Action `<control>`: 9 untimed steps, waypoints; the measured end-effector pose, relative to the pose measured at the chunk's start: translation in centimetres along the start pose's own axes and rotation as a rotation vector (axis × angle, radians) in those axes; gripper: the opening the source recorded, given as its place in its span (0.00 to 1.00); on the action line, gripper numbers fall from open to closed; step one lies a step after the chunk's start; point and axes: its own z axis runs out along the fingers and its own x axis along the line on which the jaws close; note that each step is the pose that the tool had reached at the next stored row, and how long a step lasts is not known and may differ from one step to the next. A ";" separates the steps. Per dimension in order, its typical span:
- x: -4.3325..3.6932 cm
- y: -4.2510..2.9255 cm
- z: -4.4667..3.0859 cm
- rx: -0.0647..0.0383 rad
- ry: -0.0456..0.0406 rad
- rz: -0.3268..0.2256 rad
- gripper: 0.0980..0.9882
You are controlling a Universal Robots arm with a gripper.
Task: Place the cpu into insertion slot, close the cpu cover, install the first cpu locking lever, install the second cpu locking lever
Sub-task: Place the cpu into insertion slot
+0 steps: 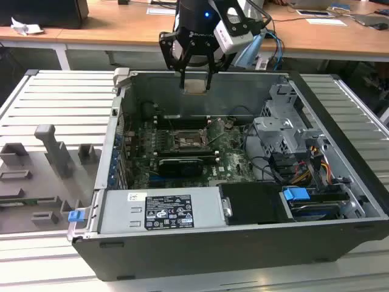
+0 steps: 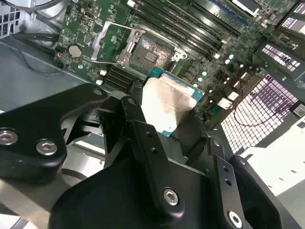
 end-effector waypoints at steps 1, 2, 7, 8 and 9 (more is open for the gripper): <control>0.00 0.00 0.00 0.000 0.0000 0.001 0.49; 0.00 0.00 0.01 0.000 -0.0009 0.011 0.49; -0.03 0.00 0.04 -0.001 -0.0045 0.050 0.49; -0.04 0.00 0.04 -0.001 -0.0051 0.057 0.49; -0.04 0.00 0.05 -0.001 -0.0058 0.065 0.49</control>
